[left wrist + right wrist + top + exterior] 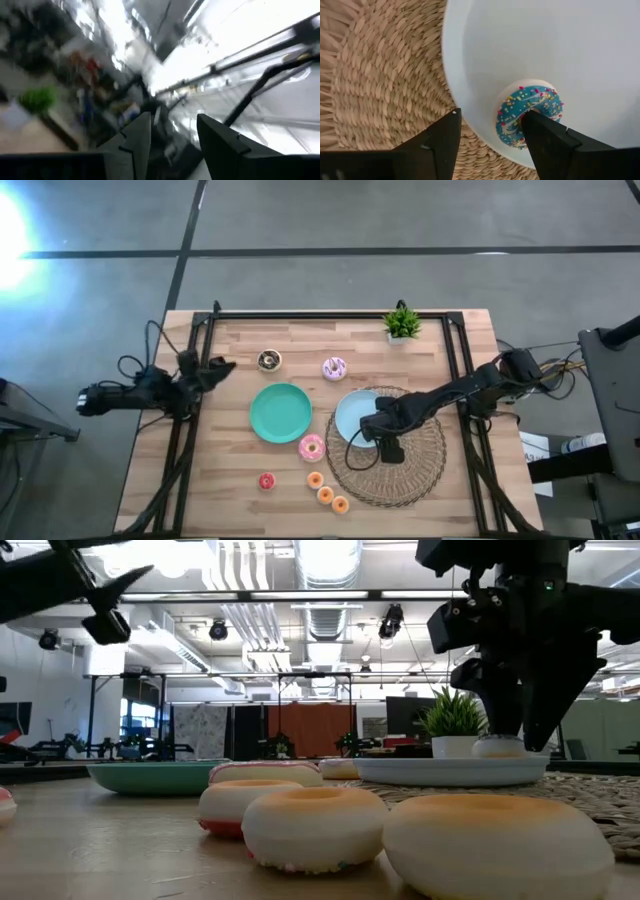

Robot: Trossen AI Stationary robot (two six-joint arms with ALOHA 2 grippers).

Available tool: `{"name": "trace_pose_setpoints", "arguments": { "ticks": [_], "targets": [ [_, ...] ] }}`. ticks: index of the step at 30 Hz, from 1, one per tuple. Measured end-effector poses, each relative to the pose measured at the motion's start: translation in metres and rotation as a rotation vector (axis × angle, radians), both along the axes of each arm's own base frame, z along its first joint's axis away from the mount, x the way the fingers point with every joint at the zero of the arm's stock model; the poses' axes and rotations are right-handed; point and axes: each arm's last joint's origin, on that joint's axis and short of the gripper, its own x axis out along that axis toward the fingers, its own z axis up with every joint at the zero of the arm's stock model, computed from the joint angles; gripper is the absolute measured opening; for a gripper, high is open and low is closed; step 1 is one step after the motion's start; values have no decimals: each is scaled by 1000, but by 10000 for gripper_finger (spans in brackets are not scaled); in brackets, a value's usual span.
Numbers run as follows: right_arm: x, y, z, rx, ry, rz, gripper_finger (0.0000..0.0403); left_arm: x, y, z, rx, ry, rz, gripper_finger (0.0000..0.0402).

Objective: Pick & Place donuts
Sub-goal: Put the small blue donut on the blue plate, then put the small yellow donut on the blue plate

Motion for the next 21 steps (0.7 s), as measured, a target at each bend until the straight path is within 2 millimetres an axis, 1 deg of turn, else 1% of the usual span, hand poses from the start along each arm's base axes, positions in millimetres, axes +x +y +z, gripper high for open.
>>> {"name": "trace_pose_setpoints", "arguments": {
  "ticks": [4,8,14,16,18,21],
  "targets": [
    [1,0,0,-28,-14,30,199,17,0,-7,-5,187,1,135],
    [1,0,0,-34,-21,60,199,42,0,-10,-8,372,-9,135],
    [2,-1,0,-60,-31,76,199,88,1,-6,147,603,-19,135],
    [2,-1,0,-61,-33,75,199,105,5,-11,218,699,-11,135],
    [2,-1,0,-59,-33,67,199,123,11,-6,250,715,-12,135],
    [2,-1,0,-56,-30,46,199,146,20,-13,263,786,-95,135]
  ]
}}
